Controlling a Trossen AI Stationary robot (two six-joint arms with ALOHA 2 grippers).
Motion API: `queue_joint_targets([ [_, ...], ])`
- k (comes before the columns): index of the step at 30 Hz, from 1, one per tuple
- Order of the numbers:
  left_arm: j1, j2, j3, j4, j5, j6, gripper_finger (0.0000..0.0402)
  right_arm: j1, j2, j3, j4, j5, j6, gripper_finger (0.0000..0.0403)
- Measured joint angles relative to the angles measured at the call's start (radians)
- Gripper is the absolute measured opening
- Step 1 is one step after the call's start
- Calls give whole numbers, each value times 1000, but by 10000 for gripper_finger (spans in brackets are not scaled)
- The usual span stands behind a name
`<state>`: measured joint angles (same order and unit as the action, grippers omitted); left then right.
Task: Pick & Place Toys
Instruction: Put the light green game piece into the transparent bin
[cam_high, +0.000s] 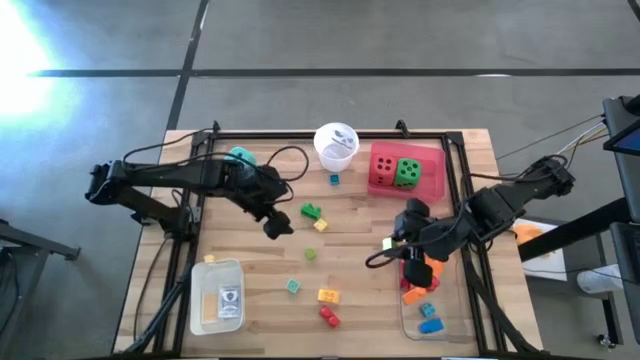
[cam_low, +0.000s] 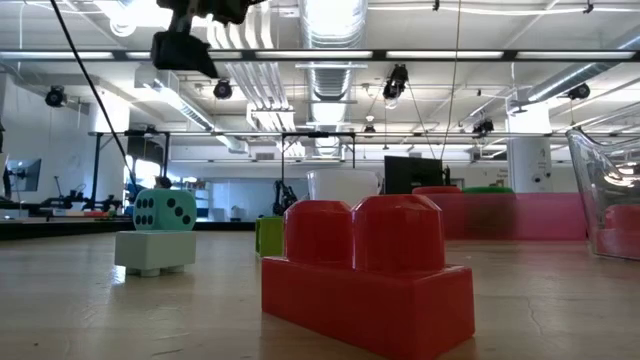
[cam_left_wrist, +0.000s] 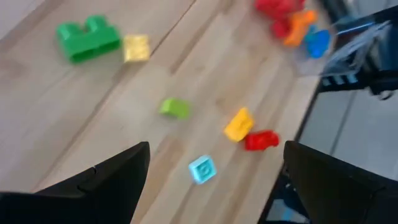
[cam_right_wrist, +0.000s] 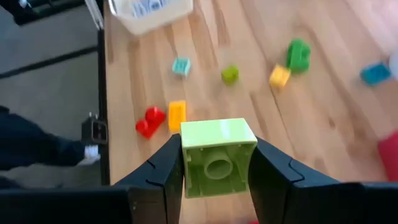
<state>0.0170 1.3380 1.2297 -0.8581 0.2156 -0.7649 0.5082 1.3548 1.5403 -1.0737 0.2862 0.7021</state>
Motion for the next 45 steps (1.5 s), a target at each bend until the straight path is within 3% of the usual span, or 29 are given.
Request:
queue_joint_targets([
  [8, 0, 0, 0, -160, -85, 2, 371, 64, 6, -38, -149, -120, 162, 127],
  [16, 1, 0, 0, -187, -113, 11, 371, 187, -2, -203, -177, -266, 389, 127],
  [23, 3, 0, 0, -188, -127, 10, 371, 281, -2, -372, 22, -405, 544, 127],
  [29, 3, 0, 0, -190, -131, 10, 371, 307, 11, -493, 239, -448, 623, 127],
  [45, 5, 0, -3, -182, -154, 13, 371, 330, 92, -686, 283, -527, 599, 127],
])
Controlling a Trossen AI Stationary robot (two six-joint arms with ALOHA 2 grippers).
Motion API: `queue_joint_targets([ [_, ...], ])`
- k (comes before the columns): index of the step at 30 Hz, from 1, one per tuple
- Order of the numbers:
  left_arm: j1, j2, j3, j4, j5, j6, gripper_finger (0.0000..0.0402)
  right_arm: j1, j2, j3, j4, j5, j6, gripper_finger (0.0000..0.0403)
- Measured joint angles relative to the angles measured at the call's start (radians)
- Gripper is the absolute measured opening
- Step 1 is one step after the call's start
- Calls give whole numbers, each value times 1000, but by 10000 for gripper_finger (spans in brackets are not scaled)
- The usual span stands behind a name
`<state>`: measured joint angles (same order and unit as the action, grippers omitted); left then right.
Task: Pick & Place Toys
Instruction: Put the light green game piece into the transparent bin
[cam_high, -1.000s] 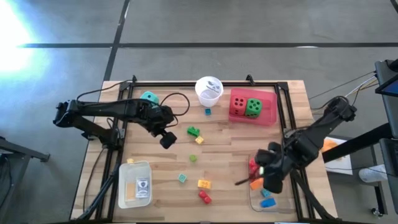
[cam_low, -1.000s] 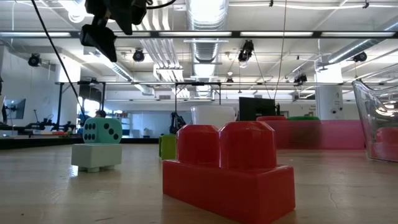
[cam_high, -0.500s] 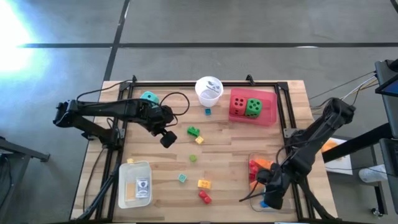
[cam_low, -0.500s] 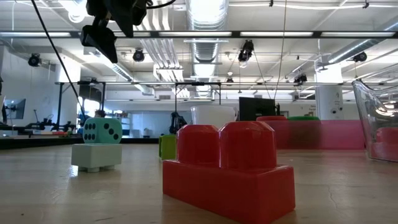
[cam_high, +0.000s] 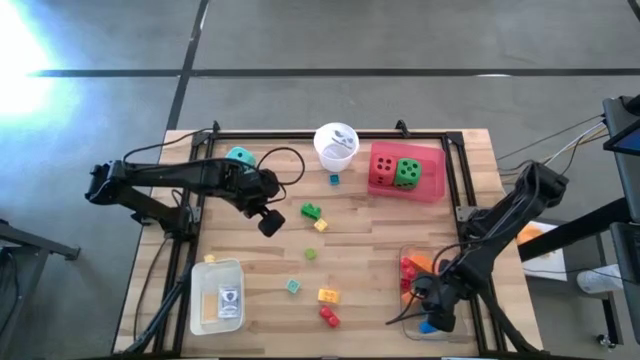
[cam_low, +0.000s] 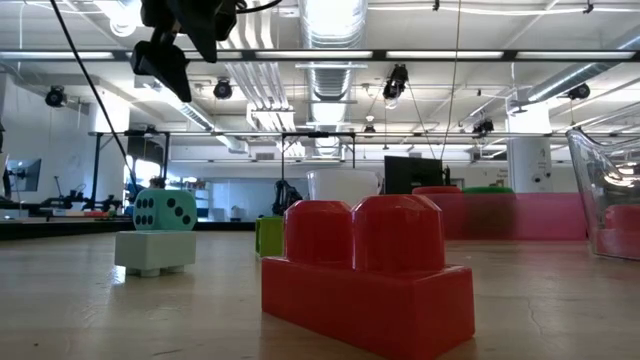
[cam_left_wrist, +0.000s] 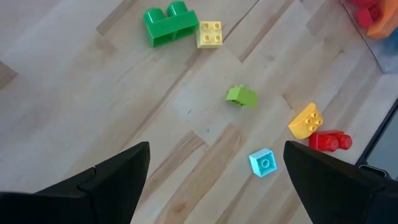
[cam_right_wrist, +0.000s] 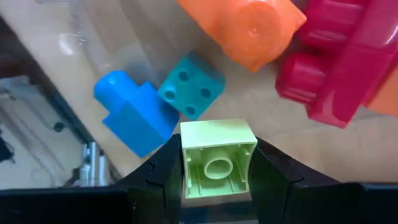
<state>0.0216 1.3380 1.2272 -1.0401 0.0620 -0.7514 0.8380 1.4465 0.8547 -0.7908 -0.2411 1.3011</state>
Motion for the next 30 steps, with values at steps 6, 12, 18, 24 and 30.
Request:
queue_joint_targets([
  [6, 0, 0, -9, 0, 0, -4, 371, 0, 16, -21, 22, -3, -30, 127],
  [12, 0, 0, -10, 6, -3, -4, 371, -1, 46, -28, 22, -3, -80, 127],
  [18, 0, 0, -10, 12, -3, -4, 371, -7, 78, -32, 44, -3, -118, 127],
  [24, 0, 0, -11, 17, -3, -4, 371, -8, 109, -33, 47, -4, -158, 127],
  [30, 0, 0, -11, 19, -3, -4, 371, -7, 130, -36, 48, -4, -191, 127],
])
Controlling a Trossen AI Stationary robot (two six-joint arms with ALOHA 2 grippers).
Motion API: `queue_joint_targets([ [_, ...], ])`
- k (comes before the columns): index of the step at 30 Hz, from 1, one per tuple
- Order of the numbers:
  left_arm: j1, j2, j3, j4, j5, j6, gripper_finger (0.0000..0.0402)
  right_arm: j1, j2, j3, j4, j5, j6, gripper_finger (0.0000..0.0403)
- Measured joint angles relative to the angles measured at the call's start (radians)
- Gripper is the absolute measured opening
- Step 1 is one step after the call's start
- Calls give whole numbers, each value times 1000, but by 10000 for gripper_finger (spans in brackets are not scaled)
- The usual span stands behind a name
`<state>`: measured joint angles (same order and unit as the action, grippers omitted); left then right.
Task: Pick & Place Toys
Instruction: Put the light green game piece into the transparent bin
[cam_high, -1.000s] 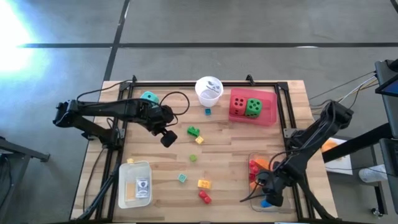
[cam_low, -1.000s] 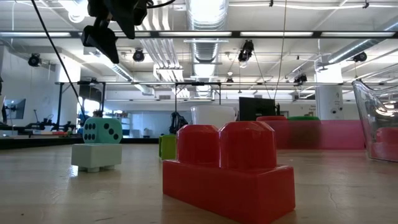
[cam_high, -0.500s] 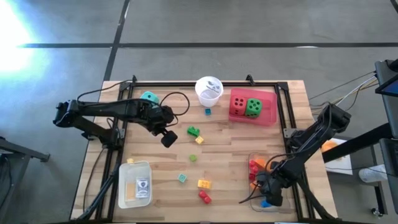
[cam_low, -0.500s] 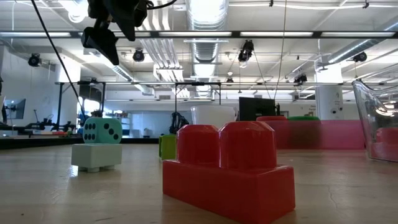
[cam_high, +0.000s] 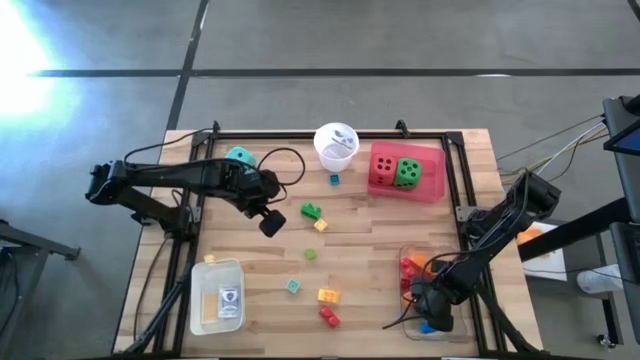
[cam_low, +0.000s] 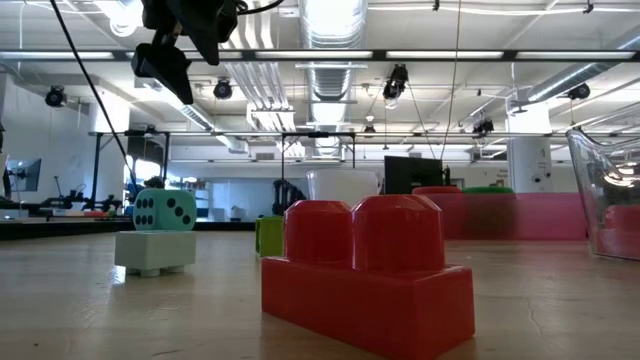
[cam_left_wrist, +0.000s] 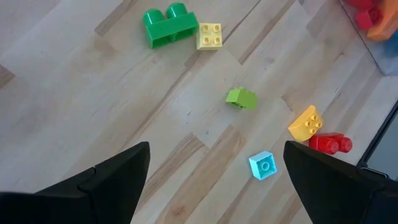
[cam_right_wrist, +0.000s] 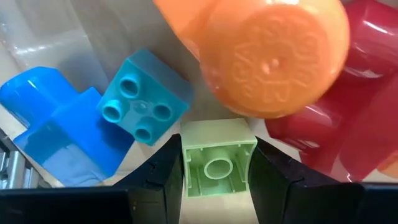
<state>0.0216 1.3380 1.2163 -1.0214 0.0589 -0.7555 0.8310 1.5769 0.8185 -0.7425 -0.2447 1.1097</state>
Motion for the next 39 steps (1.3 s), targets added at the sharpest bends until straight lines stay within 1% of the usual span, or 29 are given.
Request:
queue_joint_targets([
  [20, 0, 0, 0, 0, 0, -4, 371, 0, 8, 2, -1, 0, -16, 130],
  [22, 0, 0, 0, 0, 0, -5, 371, 0, 9, 3, -1, 0, -13, 157],
  [27, 0, 0, 0, -5, 0, -31, 371, 0, 9, 5, -2, 0, -10, 248],
  [30, 0, 0, 0, -45, 0, -67, 371, 0, 9, 5, -2, -7, -3, 286],
  [35, 2, 1, 0, -149, 0, -135, 371, 0, 8, 6, -6, -45, 31, 323],
  [39, 2, 1, -26, -219, -7, -198, 371, 2, -4, 11, -10, -48, 65, 332],
])
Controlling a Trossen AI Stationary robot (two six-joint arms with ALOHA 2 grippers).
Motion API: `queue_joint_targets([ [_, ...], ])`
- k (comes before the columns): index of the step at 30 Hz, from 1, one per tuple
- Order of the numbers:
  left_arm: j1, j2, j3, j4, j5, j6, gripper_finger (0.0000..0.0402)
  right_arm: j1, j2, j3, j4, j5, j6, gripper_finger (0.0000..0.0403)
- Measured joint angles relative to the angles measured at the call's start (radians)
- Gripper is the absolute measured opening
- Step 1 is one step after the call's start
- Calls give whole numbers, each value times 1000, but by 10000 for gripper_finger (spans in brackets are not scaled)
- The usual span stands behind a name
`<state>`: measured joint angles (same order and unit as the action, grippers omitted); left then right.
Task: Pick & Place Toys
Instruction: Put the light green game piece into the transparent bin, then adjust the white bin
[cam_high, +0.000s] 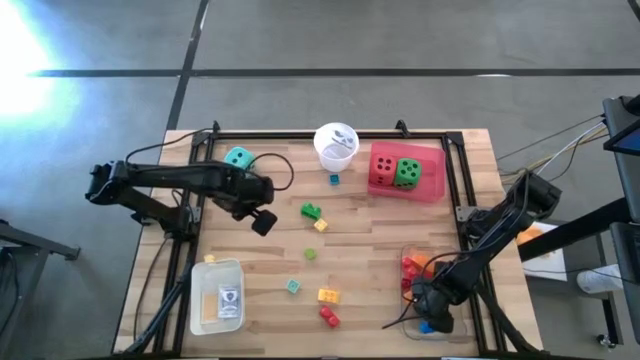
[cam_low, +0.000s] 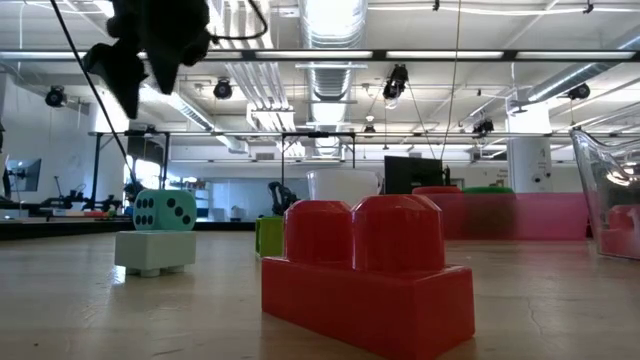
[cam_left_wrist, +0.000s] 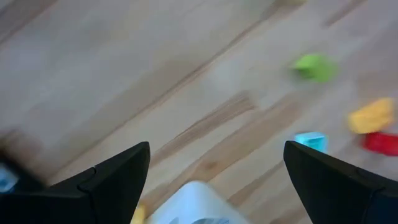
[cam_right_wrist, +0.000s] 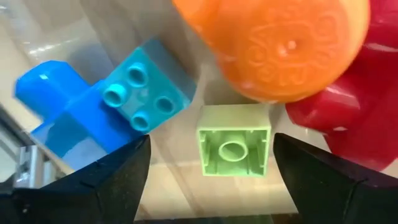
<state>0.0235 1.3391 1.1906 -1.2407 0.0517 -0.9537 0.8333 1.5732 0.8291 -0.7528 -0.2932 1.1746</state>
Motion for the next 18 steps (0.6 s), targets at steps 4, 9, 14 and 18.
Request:
queue_joint_targets([
  [4, 0, 0, -64, -50, 40, -35, 371, 0, -14, 19, -3, 1, 14, 333],
  [9, -21, 0, -139, -43, 142, 31, 371, 1, -33, 70, -5, 8, 8, 333],
  [14, -128, 0, -152, -62, 159, 204, 371, 6, -48, 129, -81, 95, -21, 334],
  [18, -236, 0, -152, -66, 150, 318, 371, 6, -49, 164, -156, 115, -23, 334],
])
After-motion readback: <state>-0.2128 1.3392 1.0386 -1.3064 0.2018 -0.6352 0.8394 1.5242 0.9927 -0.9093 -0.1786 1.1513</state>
